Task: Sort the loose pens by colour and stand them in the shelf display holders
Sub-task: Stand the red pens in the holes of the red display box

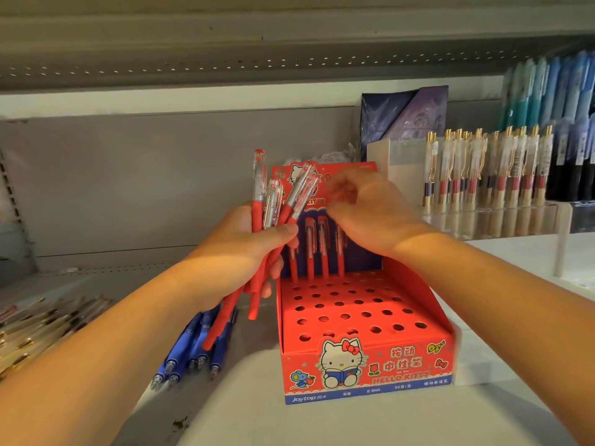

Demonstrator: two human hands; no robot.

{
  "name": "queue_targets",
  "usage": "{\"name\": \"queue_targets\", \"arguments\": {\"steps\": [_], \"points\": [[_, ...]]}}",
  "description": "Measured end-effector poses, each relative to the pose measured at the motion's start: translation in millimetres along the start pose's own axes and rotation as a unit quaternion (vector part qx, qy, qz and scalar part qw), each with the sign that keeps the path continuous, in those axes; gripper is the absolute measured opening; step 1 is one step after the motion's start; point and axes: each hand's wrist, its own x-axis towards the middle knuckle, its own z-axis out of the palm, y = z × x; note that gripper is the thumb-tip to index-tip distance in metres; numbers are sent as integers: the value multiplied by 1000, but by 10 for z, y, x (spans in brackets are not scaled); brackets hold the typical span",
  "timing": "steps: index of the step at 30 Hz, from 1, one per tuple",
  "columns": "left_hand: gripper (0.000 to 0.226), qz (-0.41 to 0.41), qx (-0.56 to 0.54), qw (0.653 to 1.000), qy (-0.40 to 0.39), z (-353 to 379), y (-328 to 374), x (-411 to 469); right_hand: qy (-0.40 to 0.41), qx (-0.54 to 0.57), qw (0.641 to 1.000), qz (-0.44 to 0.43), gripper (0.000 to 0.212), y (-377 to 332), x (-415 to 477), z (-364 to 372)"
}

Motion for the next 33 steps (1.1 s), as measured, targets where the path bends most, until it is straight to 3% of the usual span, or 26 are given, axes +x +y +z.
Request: {"name": "queue_targets", "arguments": {"steps": [2,4,10,15,18,21,24,27,33], "points": [[19,-5,-1,1000,-6,11,12,-9,-10,184,983,24,14,-123,-14,-2],[19,-6,-3,1000,-6,17,20,-14,-30,285,956,56,10,-192,-42,2],[26,-21,11,1000,8,15,40,-18,-43,388,912,123,10,-226,-82,-39],[16,-29,8,999,40,32,51,-21,34,426,894,132,12,-248,-33,-120],[13,-26,29,998,53,39,40,-3,97,371,917,113,14,-203,10,-181],[7,-10,24,997,71,30,38,10,117,131,984,28,20,-117,33,-199],[8,-8,27,997,69,18,28,14,88,-37,995,-38,22,-96,-2,-152],[17,-21,42,997,61,11,13,22,72,-80,993,-44,23,-61,-9,-105],[18,-27,52,997,51,15,12,19,59,-50,997,-24,27,-39,-23,-113]]}}
